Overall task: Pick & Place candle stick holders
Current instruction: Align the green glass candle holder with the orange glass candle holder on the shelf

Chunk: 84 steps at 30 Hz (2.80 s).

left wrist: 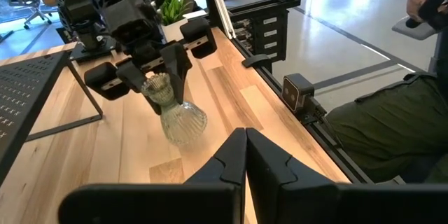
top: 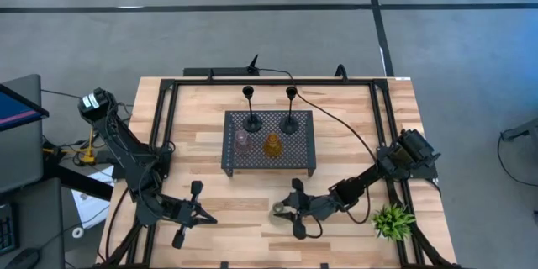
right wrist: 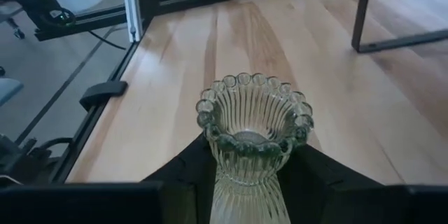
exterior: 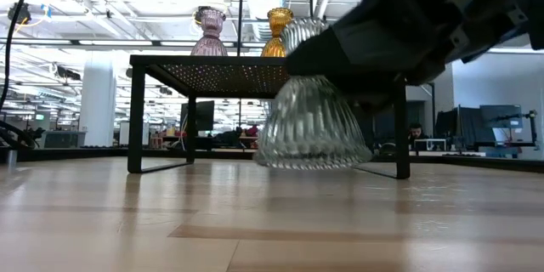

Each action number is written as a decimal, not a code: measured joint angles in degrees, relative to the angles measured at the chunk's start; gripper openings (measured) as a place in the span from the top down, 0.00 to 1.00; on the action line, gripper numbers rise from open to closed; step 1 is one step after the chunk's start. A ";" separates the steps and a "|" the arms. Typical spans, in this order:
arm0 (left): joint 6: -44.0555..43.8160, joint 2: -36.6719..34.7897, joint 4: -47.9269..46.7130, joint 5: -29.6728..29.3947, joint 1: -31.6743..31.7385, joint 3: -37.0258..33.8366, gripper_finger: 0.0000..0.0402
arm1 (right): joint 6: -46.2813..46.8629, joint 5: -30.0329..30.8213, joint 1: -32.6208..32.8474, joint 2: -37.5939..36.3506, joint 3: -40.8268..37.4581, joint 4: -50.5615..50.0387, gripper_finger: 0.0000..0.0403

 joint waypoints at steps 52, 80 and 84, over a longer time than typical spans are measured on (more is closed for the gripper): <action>-0.02 0.00 0.00 0.00 -0.07 0.00 0.98 | 1.52 21.18 -12.45 -32.83 6.82 -54.75 0.72; -0.01 0.00 -0.02 0.00 -0.07 0.00 0.98 | 5.92 11.19 -18.14 -32.94 6.80 -58.33 0.65; -0.01 0.00 0.00 0.00 -0.07 0.00 0.98 | 5.99 10.68 -18.12 -33.00 6.77 -58.75 0.60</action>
